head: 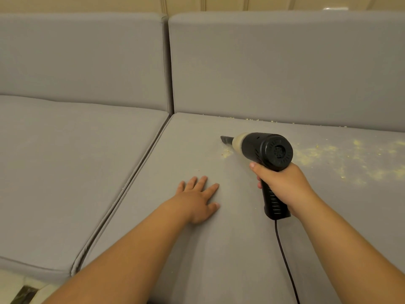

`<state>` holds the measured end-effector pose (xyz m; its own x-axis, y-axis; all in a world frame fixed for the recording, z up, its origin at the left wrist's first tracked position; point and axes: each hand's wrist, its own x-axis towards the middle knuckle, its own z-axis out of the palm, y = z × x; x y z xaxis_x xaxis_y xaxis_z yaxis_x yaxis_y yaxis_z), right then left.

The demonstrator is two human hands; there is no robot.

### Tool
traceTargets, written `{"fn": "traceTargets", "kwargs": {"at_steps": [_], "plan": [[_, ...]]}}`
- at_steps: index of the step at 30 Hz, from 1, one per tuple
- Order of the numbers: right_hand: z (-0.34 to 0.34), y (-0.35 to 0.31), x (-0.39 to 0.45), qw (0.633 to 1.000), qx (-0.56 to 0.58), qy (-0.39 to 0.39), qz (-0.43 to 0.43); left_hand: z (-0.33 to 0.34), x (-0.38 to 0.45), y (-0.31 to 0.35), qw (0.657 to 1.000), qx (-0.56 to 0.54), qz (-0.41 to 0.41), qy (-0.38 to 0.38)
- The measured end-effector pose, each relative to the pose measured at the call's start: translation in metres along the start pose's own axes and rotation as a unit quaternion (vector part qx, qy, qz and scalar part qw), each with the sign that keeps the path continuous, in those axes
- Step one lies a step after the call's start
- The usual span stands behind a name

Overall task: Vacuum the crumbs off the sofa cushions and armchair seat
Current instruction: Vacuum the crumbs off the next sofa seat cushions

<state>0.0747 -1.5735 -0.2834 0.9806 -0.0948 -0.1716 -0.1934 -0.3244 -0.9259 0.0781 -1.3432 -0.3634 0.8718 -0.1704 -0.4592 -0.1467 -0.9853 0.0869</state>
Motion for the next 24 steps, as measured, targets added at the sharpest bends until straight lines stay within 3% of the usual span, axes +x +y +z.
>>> {"fn": "traceTargets", "kwargs": {"at_steps": [5, 12, 19, 24], "plan": [[0.001, -0.001, -0.004, 0.998, -0.052, -0.03, 0.001, 0.0, 0.0, -0.003, 1.0, -0.008, -0.009, -0.013], [-0.013, -0.001, -0.005, 0.998, -0.054, 0.043, 0.0, -0.005, 0.003, 0.008, 0.999, -0.008, -0.02, -0.028], [-0.023, -0.002, -0.01, 0.999, -0.029, 0.015, 0.024, -0.005, 0.006, 0.01, 0.999, -0.001, -0.026, -0.03], [-0.027, -0.002, -0.014, 0.998, -0.02, 0.059, 0.03, -0.006, 0.005, 0.009, 0.999, 0.0, -0.022, -0.028]]}}
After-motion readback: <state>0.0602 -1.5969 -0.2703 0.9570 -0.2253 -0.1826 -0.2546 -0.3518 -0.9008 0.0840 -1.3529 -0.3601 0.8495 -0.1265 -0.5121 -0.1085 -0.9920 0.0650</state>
